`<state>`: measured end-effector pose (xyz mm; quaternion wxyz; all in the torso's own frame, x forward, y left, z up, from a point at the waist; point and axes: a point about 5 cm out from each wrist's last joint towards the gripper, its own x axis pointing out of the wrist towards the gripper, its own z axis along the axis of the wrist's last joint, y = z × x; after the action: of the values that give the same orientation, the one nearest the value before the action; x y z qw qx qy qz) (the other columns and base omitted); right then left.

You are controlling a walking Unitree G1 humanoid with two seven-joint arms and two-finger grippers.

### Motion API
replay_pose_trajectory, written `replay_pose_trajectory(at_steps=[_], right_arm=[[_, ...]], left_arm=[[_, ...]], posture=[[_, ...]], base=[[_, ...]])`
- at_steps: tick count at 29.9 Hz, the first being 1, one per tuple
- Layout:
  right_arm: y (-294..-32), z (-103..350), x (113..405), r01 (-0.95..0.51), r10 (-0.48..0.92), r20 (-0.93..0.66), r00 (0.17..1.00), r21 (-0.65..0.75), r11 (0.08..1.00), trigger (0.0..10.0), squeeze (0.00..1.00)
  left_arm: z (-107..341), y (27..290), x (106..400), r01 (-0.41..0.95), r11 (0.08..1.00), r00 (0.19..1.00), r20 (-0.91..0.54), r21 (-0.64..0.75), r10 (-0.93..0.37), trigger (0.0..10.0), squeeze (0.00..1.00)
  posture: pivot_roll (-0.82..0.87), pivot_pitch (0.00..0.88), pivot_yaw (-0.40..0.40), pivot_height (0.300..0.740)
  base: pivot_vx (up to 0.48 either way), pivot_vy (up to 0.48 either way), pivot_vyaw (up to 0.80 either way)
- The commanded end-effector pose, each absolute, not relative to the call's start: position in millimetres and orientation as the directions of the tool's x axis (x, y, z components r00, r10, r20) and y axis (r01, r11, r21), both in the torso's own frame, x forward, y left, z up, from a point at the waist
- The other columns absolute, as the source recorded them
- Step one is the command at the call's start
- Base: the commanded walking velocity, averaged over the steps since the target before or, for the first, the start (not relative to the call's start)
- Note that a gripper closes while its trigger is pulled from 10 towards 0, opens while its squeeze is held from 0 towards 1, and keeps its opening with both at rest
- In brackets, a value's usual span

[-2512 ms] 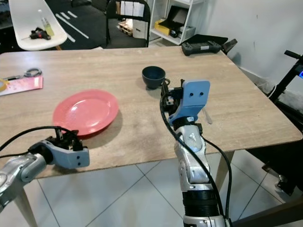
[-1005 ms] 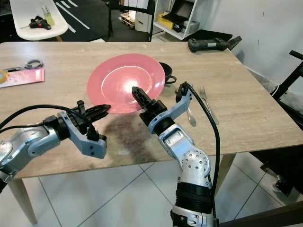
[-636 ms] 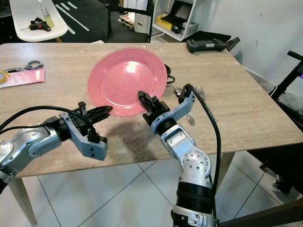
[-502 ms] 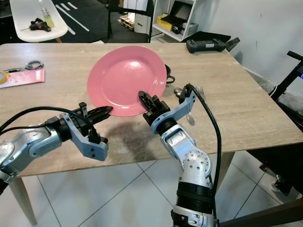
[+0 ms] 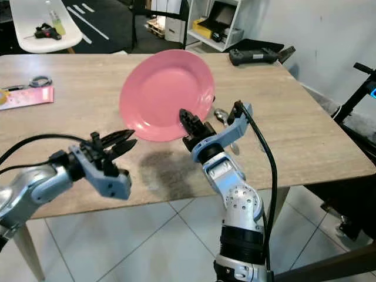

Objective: Setting the table

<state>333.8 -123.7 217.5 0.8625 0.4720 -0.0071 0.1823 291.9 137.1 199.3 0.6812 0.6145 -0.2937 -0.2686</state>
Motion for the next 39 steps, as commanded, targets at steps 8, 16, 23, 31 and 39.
replay_pose_trajectory(at_steps=[8, 16, 23, 31, 39], right_arm=[[-179.6, 232.4, 337.0, -0.013, -0.115, 0.271, 0.956, 0.43, 0.903, 10.0, 0.0], [-191.9, 250.5, 323.8, 0.093, -0.166, 0.419, 0.893, 0.188, 0.978, 10.0, 0.0], [-178.5, 226.9, 327.6, 0.062, -0.14, 0.35, 0.926, 0.225, 0.972, 10.0, 0.0], [-177.5, 219.5, 332.0, 0.076, -0.141, 0.323, 0.936, 0.205, 0.976, 10.0, 0.0], [-180.0, 217.6, 331.4, 0.086, -0.157, 0.317, 0.935, 0.225, 0.971, 10.0, 0.0]], left_arm=[[189.9, 158.1, 301.4, 0.133, 0.836, 0.954, 0.161, 0.533, -0.255, 10.0, 0.0], [182.5, 152.9, 311.1, 0.016, 0.988, 0.998, 0.063, -0.157, -0.006, 10.0, 0.0], [181.9, 156.8, 312.3, -0.011, 0.987, 1.0, 0.009, -0.16, 0.013, 10.0, 0.0], [183.9, 161.2, 321.5, -0.046, 0.989, 0.998, -0.056, -0.138, 0.038, 10.0, 0.0], [185.1, 159.1, 324.2, -0.048, 0.99, 0.997, -0.071, -0.135, 0.039, 10.0, 0.0]], posture=[[0.1, 0.084, 0.031, 0.74], [0.07, 0.076, 0.029, 0.74], [0.07, 0.076, 0.025, 0.74], [0.07, 0.08, 0.023, 0.74], [0.06, 0.082, 0.027, 0.74]], base=[[0.0, 0.0, 0.0], [0.0, 0.0, 0.0], [0.0, 0.0, 0.0], [0.0, 0.0, -0.06], [0.0, 0.0, -0.76]])
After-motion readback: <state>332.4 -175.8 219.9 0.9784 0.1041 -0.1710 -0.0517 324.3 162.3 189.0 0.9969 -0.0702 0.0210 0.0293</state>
